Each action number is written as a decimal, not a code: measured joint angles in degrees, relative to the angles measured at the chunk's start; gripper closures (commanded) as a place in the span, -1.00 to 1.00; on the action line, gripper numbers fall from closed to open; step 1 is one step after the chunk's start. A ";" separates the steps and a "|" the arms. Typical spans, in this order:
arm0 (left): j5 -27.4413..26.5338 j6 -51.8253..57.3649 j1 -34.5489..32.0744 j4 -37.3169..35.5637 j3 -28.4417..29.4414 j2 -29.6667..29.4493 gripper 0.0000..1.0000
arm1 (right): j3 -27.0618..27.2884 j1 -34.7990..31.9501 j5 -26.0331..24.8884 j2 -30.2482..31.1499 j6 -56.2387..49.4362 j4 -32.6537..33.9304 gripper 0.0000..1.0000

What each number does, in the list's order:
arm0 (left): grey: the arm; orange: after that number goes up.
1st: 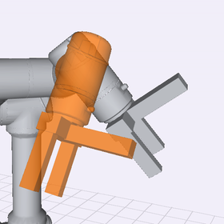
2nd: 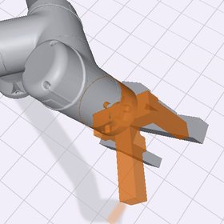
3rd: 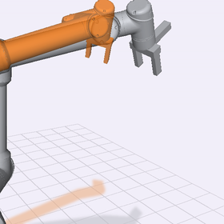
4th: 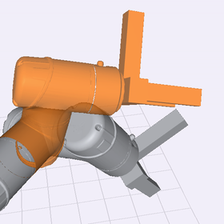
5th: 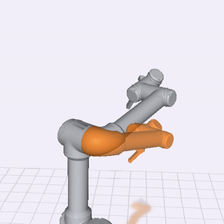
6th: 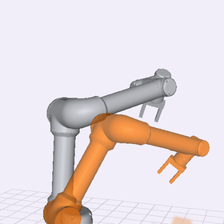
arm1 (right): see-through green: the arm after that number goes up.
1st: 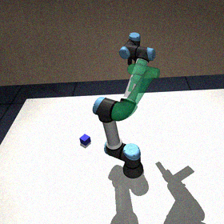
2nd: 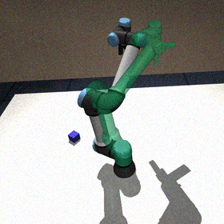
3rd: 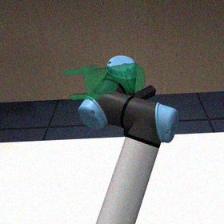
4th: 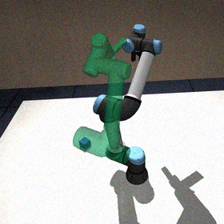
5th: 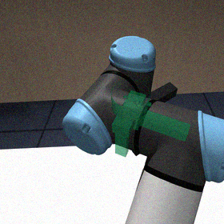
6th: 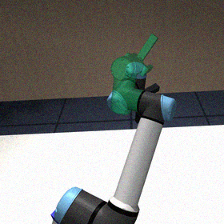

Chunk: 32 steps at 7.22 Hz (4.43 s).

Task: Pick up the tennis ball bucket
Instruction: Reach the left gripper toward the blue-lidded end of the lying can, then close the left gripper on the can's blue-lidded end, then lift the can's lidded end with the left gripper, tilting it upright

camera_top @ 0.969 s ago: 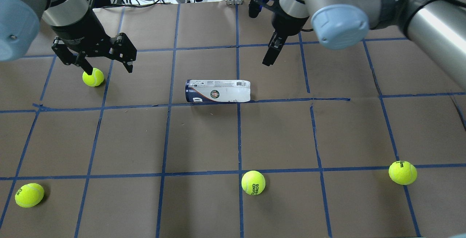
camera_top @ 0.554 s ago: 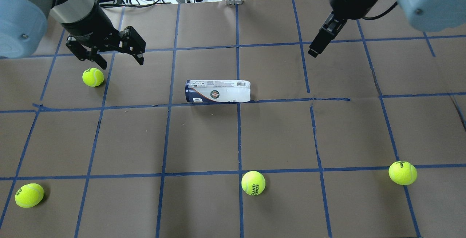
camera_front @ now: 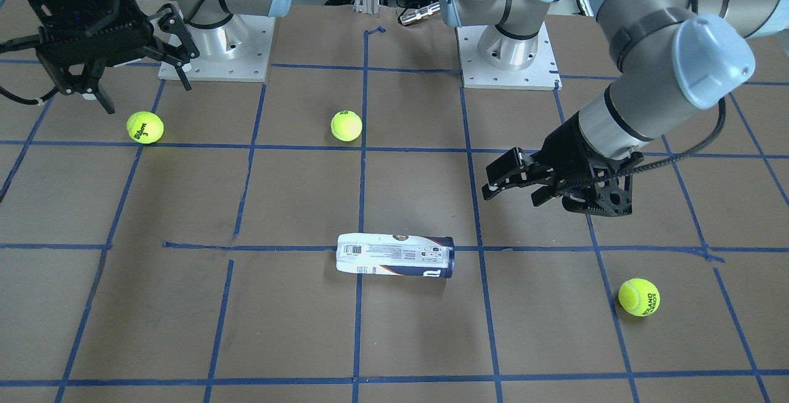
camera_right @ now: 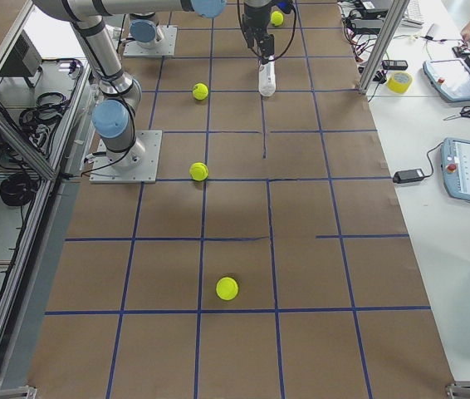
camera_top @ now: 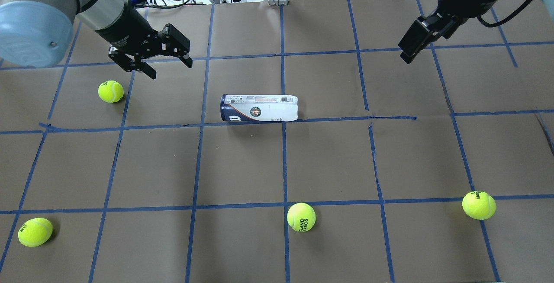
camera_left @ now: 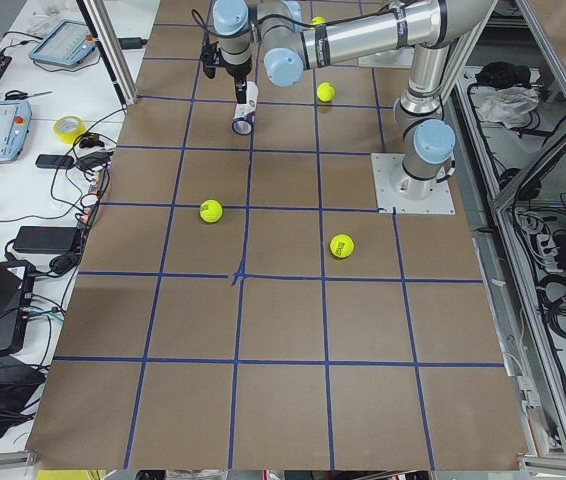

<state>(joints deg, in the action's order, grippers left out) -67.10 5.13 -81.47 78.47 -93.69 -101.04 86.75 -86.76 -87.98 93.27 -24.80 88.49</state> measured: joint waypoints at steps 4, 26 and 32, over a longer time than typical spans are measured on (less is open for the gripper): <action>3.28 6.09 1.54 -3.67 -2.41 -6.49 -1.00 | -10.73 -2.36 -1.86 -5.78 17.99 -5.38 -1.00; 23.06 -1.23 -0.43 -15.29 -6.65 -17.94 1.00 | -0.27 -4.07 -1.92 -1.01 23.83 0.85 -1.00; -0.91 -15.39 -6.55 -6.17 16.23 -13.67 1.00 | -0.17 -4.06 -2.10 -0.73 23.74 0.81 -1.00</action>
<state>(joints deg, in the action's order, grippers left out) -68.01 -10.26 -88.02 72.30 -77.46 -114.71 86.57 -90.82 -90.08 92.54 -1.05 89.30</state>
